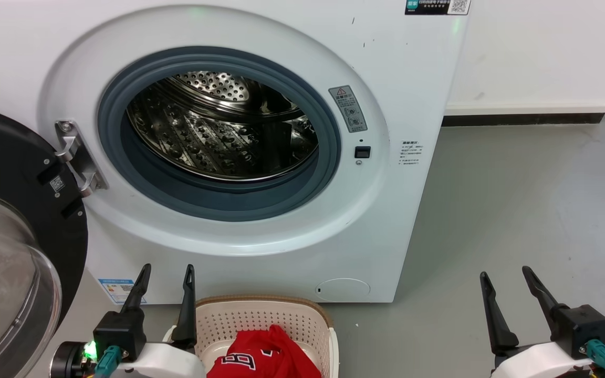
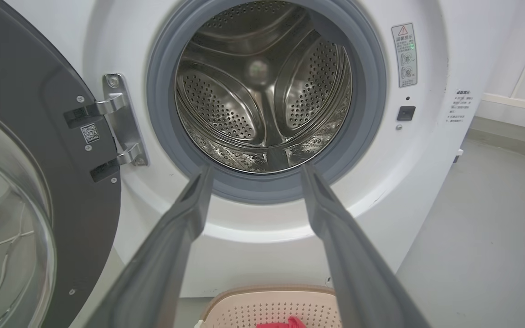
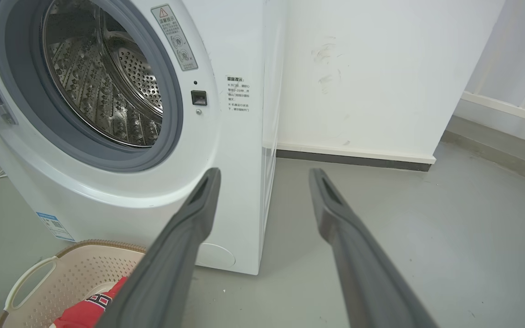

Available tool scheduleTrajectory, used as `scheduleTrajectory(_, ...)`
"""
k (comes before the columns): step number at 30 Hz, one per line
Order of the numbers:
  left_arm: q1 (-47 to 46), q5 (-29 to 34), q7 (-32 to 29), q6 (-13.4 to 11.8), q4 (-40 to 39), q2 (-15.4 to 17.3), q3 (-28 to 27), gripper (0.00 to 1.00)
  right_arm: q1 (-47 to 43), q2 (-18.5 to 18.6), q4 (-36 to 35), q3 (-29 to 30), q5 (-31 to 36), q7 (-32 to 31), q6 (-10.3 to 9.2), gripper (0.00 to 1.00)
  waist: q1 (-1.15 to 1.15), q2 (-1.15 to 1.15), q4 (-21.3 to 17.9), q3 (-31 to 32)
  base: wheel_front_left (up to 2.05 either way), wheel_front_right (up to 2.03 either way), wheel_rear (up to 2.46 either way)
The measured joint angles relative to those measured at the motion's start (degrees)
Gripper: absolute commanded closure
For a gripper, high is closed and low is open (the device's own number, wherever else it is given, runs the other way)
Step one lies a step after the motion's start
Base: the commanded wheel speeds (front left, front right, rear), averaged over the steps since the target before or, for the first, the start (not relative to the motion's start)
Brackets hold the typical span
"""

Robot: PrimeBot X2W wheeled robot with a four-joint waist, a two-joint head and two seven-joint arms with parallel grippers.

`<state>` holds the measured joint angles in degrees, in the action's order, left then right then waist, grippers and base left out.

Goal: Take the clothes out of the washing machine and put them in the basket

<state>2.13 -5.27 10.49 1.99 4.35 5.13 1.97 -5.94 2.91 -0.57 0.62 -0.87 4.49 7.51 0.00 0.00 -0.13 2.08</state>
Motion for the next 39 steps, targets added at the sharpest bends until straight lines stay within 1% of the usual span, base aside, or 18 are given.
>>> scheduleTrajectory(10, 1.54, -0.03, -1.75, -0.68, -3.68, 0.19, 0.75, 0.00, -0.08, 0.00, -0.21, 0.07, -0.09, 0.01, 0.00, 0.00, 0.00, 0.00, 0.88, -0.16, 0.00, 0.00, 0.00)
scheduleTrajectory(25, 1.77, -0.69, -2.23, -1.22, -4.35, 1.00, 1.00, 0.00, -0.07, 0.00, -0.20, -0.13, -0.20, 0.25, 0.00, 0.00, 0.01, 0.00, 0.49, -0.09, 0.00, 0.00, 0.00)
scheduleTrajectory(26, 1.80, -0.81, -2.25, -1.22, -4.10, 1.00, 1.05, 1.00, -0.09, 0.00, 0.03, -0.11, -0.18, 0.24, 0.01, 1.00, 0.01, 0.00, 0.50, -0.10, 0.00, 0.00, 0.00)
scheduleTrajectory(29, 2.37, -1.52, -2.58, -1.21, -2.49, 0.74, 1.10, 1.00, -0.47, -0.01, 1.25, -0.25, -0.76, 0.19, 0.01, 1.00, 0.01, 0.00, 0.48, -0.12, 0.00, 0.00, 0.00)
scheduleTrajectory(39, 1.91, -12.96, -4.74, -0.45, -0.75, 0.25, -0.35, 1.00, -0.03, 0.32, 2.93, -0.23, -13.84, -0.62, 0.01, 1.00, 0.00, 0.00, 0.46, -0.29, 0.00, 0.00, 0.00)
